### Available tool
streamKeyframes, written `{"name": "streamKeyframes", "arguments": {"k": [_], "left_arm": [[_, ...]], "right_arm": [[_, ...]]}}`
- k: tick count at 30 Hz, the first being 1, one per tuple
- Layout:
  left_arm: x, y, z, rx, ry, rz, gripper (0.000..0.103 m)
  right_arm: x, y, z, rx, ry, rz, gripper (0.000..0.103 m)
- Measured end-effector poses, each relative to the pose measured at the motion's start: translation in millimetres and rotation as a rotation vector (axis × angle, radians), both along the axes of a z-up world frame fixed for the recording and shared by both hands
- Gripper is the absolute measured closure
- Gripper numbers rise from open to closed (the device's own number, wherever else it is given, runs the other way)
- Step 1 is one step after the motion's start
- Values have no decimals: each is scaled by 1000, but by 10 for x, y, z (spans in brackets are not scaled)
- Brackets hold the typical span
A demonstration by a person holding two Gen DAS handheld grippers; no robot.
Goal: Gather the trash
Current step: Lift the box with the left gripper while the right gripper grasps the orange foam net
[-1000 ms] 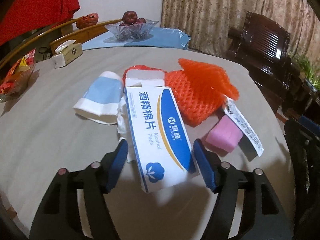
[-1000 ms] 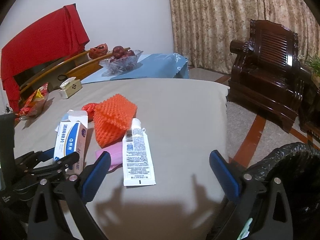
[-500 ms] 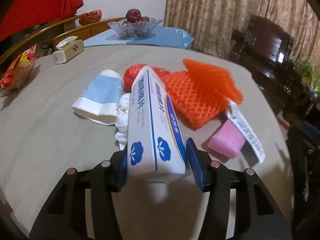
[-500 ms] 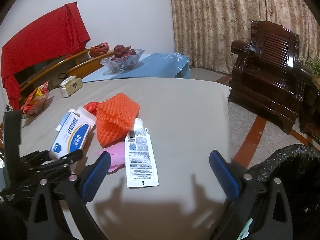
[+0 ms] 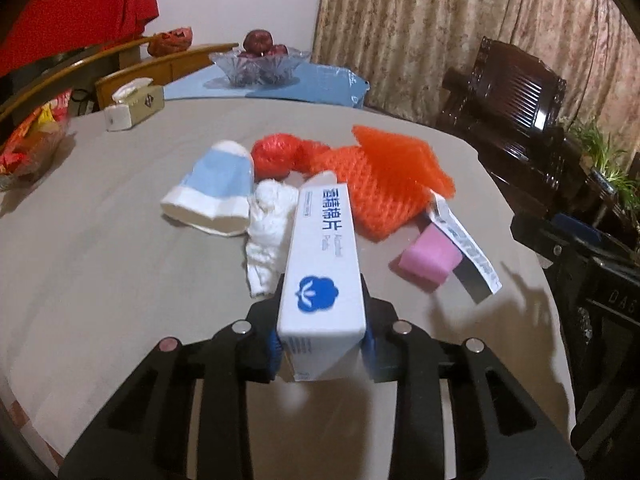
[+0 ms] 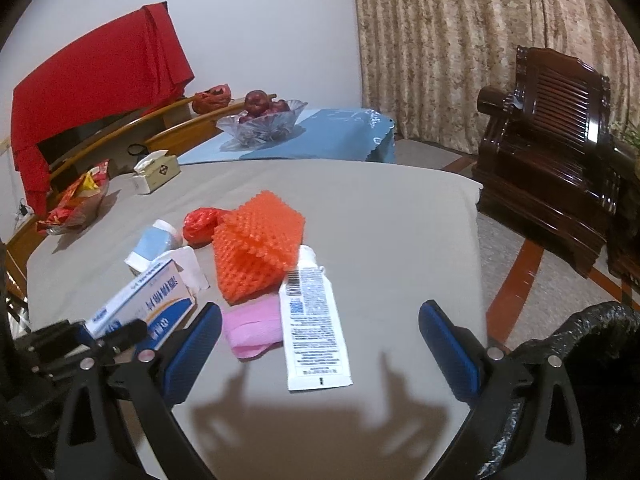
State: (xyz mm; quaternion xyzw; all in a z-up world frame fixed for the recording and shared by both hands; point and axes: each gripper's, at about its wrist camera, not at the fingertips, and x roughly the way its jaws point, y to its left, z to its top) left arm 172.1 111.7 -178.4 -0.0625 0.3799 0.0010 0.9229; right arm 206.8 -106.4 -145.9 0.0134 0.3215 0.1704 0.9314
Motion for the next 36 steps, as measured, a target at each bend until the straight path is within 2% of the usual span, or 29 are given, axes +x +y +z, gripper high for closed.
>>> {"name": "streamKeyframes", "arguments": {"k": [5, 11, 18, 23, 33, 35, 36], "left_arm": [[76, -61, -73, 1, 27, -15, 66], [143, -106, -140, 19, 41, -10, 73], [32, -61, 95, -10, -63, 8, 74], [122, 38, 234, -20, -100, 32, 74], [332, 155, 271, -16, -104, 63, 73], [346, 159, 263, -15, -103, 63, 73], [351, 158, 261, -14, -102, 64, 73]], "right_arm": [[12, 8, -19, -7, 7, 0, 6], [46, 8, -38, -10, 14, -3, 6], [146, 91, -15, 3, 5, 13, 6], [317, 239, 0, 0, -8, 41, 7], [665, 596, -107, -38, 12, 107, 24], [724, 662, -136, -51, 18, 120, 29], [753, 683, -151, -56, 25, 125, 37]]}}
